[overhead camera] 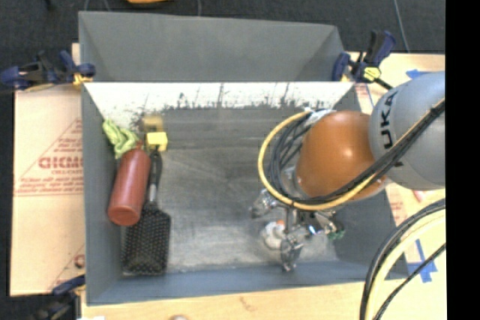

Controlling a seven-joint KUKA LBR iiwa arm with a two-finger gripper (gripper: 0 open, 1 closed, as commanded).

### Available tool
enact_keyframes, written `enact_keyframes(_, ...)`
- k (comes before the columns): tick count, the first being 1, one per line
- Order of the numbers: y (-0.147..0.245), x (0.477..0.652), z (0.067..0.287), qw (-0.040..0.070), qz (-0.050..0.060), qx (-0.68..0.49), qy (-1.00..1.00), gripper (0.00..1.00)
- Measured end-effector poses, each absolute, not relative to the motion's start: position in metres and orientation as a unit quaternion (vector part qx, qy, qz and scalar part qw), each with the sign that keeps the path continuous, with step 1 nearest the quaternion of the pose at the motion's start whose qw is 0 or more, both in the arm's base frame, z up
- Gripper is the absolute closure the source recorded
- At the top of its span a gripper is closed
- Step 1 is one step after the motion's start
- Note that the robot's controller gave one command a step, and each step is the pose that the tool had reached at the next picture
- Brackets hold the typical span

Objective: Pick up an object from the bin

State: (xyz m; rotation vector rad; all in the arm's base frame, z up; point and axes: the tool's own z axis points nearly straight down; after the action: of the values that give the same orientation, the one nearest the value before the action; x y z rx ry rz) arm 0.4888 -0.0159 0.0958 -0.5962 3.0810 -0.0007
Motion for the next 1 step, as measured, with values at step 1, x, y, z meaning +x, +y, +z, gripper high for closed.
enact_keyframes(1,-0.0586,0.4876,0.0742,0.01,-0.002,-0.276,0.961,1.0)
